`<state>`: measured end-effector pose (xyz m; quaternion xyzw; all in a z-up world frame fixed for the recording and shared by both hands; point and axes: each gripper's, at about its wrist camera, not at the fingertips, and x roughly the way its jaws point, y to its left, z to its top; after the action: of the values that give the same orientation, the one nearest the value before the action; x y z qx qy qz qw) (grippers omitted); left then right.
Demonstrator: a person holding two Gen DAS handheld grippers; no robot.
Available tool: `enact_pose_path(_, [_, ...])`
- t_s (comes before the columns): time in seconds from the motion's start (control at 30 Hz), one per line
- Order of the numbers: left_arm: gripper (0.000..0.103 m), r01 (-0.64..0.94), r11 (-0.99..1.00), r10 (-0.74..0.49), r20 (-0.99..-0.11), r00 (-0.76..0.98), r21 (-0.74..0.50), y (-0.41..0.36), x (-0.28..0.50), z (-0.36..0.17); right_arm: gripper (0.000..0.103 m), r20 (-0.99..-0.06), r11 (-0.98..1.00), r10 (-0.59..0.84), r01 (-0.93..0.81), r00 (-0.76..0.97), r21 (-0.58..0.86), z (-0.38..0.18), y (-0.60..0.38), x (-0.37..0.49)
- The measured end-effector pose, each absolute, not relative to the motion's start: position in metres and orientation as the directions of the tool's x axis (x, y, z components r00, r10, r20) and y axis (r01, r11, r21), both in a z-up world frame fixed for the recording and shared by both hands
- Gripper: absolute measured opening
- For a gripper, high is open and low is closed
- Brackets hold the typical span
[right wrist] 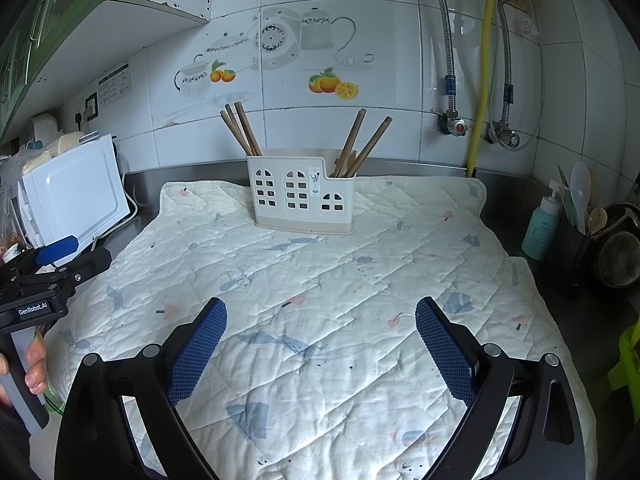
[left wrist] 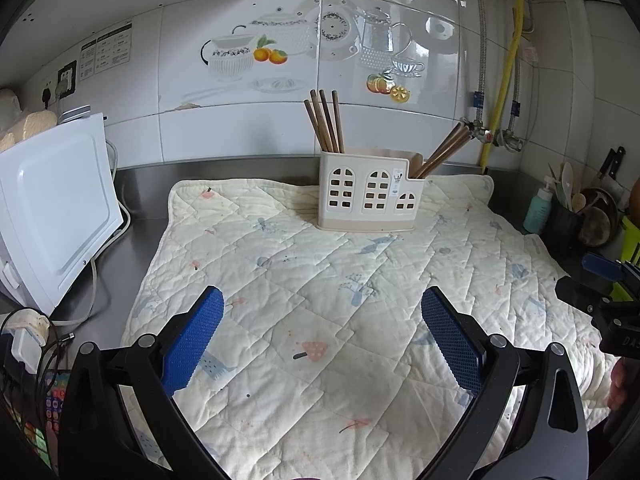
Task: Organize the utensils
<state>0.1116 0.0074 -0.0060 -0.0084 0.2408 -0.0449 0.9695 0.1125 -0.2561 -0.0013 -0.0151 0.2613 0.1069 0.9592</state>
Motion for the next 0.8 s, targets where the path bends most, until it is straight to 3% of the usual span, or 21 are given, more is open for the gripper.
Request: enact_pose_path(0.8, [0.098, 0.085, 0.996, -0.090, -0.471, 0.877, -0.033, 0.0054, 0.1117, -0.0054, 0.092, -0.501, 0.976, 0.200, -0.214, 0.842, 0.030, -0.0014, -0.2559, 0.1140])
